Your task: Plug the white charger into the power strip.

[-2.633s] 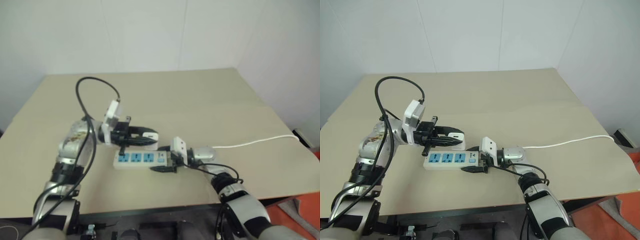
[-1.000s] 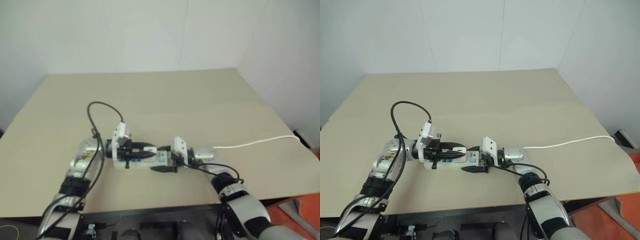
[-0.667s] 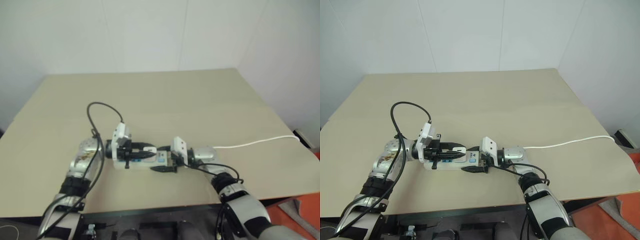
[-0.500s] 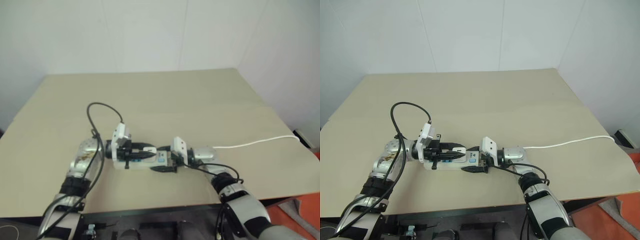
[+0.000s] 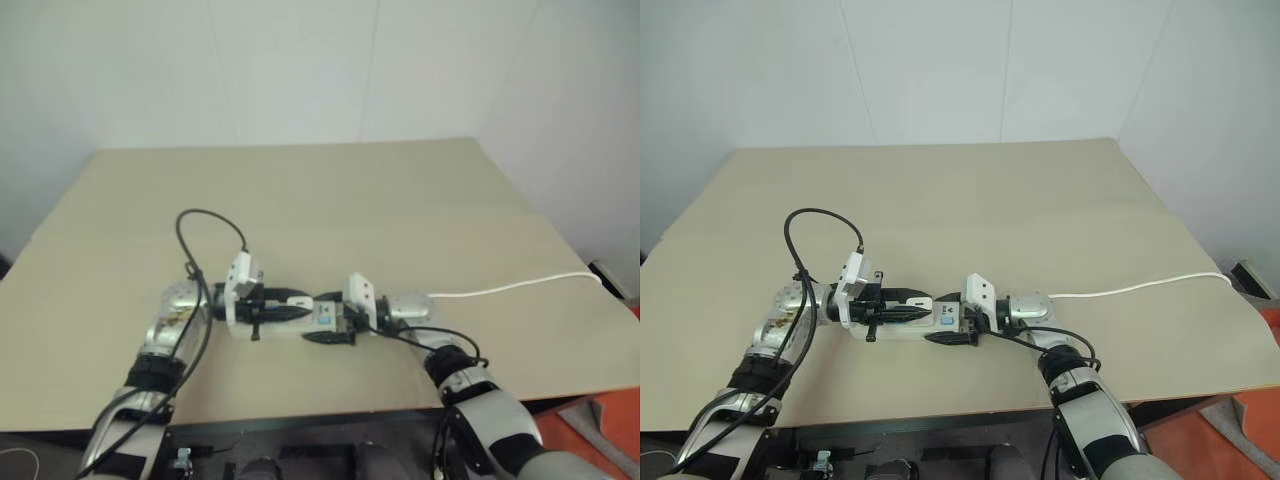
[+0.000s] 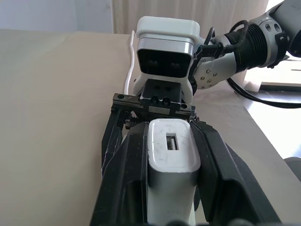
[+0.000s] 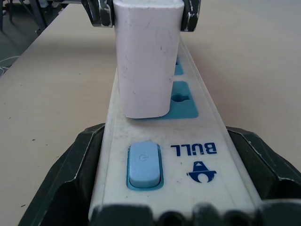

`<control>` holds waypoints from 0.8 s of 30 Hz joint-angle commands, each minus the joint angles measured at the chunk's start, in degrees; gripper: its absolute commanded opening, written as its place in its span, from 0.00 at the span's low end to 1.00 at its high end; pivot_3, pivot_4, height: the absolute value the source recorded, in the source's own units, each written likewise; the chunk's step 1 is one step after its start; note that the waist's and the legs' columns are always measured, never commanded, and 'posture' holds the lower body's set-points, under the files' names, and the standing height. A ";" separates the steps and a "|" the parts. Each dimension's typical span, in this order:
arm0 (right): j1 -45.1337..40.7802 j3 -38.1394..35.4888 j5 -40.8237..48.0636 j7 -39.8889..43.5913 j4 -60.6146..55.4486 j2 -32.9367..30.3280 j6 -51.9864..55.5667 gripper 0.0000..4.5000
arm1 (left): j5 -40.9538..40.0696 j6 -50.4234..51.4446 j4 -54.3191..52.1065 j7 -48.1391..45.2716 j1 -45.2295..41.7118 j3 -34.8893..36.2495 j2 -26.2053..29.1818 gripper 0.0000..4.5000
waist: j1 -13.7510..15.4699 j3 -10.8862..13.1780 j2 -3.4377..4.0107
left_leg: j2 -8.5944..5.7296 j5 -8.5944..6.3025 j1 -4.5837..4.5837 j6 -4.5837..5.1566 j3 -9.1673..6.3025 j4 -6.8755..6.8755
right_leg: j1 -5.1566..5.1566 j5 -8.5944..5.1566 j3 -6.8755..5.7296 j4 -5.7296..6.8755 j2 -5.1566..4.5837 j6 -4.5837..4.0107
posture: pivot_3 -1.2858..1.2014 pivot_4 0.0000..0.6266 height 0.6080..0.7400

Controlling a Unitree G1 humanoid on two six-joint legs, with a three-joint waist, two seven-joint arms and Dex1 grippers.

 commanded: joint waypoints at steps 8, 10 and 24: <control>0.56 0.79 -0.88 1.32 -1.20 0.01 0.21 0.76 | 4.30 -3.04 7.09 -3.10 -0.44 -2.77 1.69 0.23 | 0.02 -0.04 0.02 | 0.00 0.00 0.04 0.00 0.01 -0.03 | 0.02 0.00 0.02 -0.01 0.01 0.00 | 0.52 0.24 1.00; 0.55 0.78 -0.88 1.32 -1.21 0.01 0.27 0.76 | 4.74 -3.99 8.19 -3.48 -0.55 -3.10 1.70 0.23 | 0.01 -0.05 0.02 | 0.00 0.00 0.03 0.00 0.01 -0.04 | 0.02 0.00 0.03 -0.02 0.01 0.00 | 0.52 0.24 1.00; 1.02 0.83 -0.78 1.34 -1.97 -0.07 0.63 0.76 | 5.84 -3.18 9.84 -1.79 -1.19 -4.19 2.08 0.23 | 0.12 -0.19 0.08 | 0.00 0.00 0.06 0.00 0.01 -0.05 | 0.06 -0.03 0.03 -0.03 0.01 0.05 | 0.52 0.24 1.00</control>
